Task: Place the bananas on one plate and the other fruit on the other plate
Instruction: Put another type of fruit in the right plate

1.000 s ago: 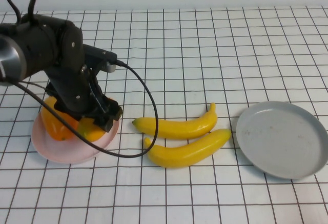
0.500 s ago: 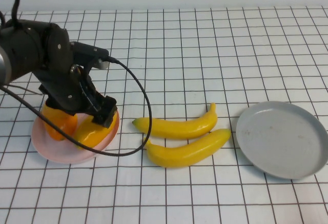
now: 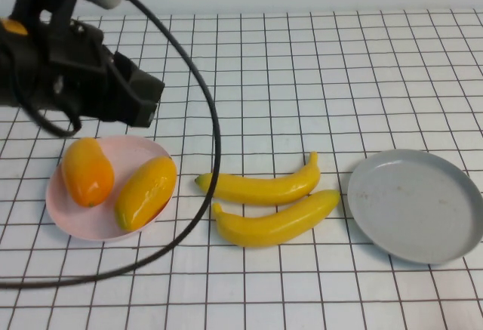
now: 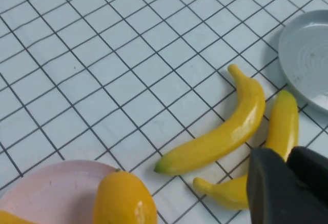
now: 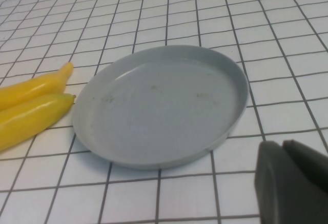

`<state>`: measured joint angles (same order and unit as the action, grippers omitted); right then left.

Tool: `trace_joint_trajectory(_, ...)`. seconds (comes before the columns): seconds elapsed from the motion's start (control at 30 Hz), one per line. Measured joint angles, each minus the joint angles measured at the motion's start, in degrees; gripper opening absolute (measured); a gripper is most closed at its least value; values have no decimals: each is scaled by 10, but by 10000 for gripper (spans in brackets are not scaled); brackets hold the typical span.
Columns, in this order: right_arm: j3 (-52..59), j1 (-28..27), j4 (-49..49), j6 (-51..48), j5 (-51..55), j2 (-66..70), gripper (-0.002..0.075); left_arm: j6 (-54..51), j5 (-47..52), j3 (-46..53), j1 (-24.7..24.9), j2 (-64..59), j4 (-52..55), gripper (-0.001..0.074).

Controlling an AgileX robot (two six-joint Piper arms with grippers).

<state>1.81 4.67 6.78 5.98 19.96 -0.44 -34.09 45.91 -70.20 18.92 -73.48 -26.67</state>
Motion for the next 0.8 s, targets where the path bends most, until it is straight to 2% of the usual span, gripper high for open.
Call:
trace_joint_trajectory(0.1, 0, 0, 0, 0, 0, 0, -15, 14, 1, 43, 0, 57, 1, 24)
trace_joint_trajectory(0.27, 0, 0, 0, 0, 0, 0, -15, 152, 23, 116, 0, 161, 47, 3)
trace_joint_trajectory(0.47, 0, 0, 0, 0, 0, 0, -15, 163, 12, 215, 0, 277, 79, 0)
trace_joint_trajectory(0.67, 0, 0, 0, 0, 0, 0, -15, 195, -29, 304, 0, 386, 128, -1)
trace_joint_trajectory(0.8, 0, 0, 0, 0, 0, 0, -15, 216, -126, 377, 0, 456, 172, -1)
